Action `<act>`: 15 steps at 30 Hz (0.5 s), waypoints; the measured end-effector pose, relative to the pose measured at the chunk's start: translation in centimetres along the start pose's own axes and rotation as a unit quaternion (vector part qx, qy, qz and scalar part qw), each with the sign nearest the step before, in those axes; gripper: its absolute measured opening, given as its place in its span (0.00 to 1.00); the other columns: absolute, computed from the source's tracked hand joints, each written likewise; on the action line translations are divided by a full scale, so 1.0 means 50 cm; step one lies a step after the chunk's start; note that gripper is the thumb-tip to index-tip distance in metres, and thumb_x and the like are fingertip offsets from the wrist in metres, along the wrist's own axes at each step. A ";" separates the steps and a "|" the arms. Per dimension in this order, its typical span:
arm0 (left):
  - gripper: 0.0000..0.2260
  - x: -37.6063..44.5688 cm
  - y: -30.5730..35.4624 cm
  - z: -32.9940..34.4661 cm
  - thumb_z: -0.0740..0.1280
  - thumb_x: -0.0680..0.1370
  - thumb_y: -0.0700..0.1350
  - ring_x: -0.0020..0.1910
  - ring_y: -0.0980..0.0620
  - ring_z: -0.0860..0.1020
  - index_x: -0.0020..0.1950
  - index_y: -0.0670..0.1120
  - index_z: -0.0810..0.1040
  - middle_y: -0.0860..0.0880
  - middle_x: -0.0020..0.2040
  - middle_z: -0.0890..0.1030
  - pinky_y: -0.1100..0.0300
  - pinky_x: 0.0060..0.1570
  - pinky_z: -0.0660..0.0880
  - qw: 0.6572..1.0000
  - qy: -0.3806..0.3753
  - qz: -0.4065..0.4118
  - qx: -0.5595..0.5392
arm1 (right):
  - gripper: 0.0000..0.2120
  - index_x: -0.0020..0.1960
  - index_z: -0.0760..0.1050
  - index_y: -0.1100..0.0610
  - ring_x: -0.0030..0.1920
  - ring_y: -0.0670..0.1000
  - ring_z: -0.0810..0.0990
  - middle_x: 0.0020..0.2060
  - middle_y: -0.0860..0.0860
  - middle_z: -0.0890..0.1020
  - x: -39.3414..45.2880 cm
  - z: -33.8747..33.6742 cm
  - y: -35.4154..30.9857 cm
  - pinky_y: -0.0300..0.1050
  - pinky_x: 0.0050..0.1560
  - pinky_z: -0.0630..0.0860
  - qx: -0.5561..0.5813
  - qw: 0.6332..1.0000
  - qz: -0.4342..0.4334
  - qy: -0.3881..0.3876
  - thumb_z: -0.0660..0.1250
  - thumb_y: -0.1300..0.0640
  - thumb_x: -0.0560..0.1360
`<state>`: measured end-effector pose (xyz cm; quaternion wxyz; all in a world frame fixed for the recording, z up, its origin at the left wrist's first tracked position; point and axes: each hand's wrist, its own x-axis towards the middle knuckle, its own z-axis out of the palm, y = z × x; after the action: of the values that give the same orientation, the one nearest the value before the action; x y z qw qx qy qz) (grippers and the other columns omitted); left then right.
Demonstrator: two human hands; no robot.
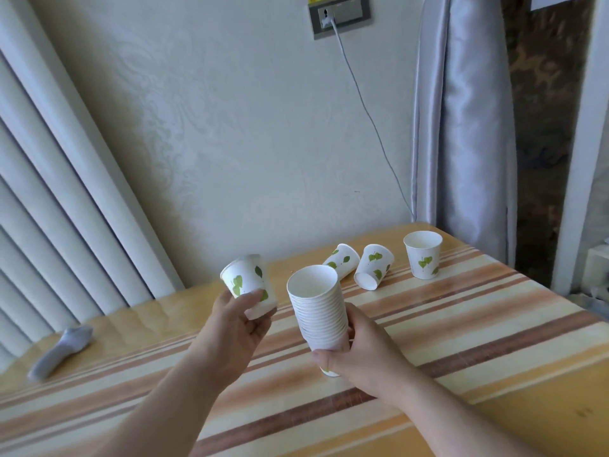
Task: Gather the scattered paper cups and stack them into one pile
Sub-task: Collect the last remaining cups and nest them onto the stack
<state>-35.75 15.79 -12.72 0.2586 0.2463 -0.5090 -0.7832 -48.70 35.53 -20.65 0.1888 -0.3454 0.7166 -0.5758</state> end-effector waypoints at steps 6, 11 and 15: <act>0.30 -0.020 0.070 0.098 0.83 0.69 0.41 0.58 0.43 0.88 0.68 0.51 0.76 0.45 0.58 0.87 0.50 0.56 0.86 0.980 -0.099 0.171 0.034 | 0.29 0.63 0.74 0.28 0.55 0.34 0.83 0.55 0.30 0.85 -0.001 -0.003 0.002 0.44 0.55 0.83 -0.006 1.000 -0.013 -0.004 0.81 0.37 0.66; 0.47 -0.040 0.046 0.158 0.87 0.62 0.62 0.58 0.49 0.83 0.74 0.50 0.71 0.47 0.58 0.83 0.52 0.57 0.80 0.965 -0.110 0.211 0.108 | 0.30 0.65 0.75 0.33 0.56 0.40 0.86 0.56 0.37 0.88 0.000 -0.006 0.002 0.50 0.57 0.85 -0.006 1.000 -0.024 -0.005 0.83 0.37 0.67; 0.40 -0.046 0.043 0.164 0.85 0.66 0.64 0.57 0.50 0.83 0.70 0.53 0.72 0.48 0.59 0.84 0.56 0.55 0.82 0.955 -0.120 0.253 0.100 | 0.28 0.64 0.75 0.31 0.55 0.38 0.85 0.57 0.35 0.87 0.000 -0.005 0.003 0.48 0.56 0.86 -0.011 0.999 -0.031 -0.004 0.82 0.38 0.68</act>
<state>-39.00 22.03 -7.49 0.3590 0.0387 -0.6578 -0.6610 -48.90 35.71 -20.71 0.1695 -0.3720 0.7113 -0.5719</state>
